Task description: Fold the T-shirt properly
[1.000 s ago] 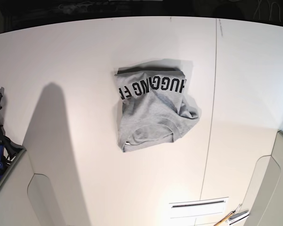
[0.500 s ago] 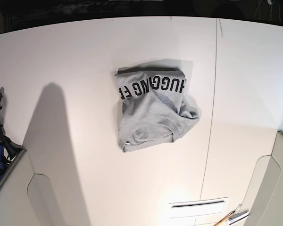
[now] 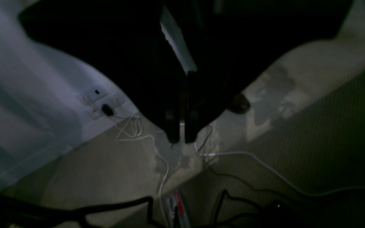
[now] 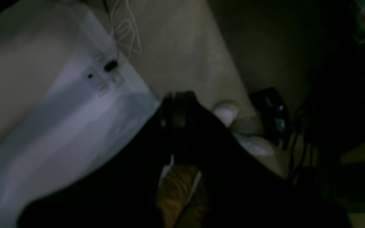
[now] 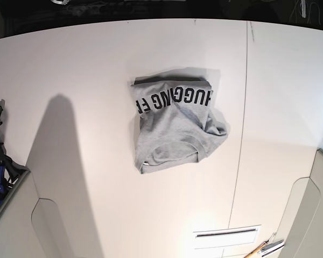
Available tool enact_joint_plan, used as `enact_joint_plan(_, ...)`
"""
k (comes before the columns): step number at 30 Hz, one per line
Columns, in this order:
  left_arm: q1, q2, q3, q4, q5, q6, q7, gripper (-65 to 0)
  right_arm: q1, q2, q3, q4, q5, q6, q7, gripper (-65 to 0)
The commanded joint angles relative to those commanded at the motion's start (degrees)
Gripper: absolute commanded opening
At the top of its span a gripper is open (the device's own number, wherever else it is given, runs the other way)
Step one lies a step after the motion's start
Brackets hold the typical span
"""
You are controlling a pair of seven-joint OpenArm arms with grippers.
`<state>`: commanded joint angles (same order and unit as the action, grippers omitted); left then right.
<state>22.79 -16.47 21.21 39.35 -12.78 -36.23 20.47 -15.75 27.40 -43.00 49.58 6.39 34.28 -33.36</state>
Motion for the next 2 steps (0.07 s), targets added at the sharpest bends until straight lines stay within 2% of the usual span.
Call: enact_joint_plan(2, -0.11, 0.33, 0.00, 0.00, -0.02, 0.02, -0.15, -59.0, 0.02, 0.00, 0.02, 0.00, 0.00, 0.00, 0.63, -65.0)
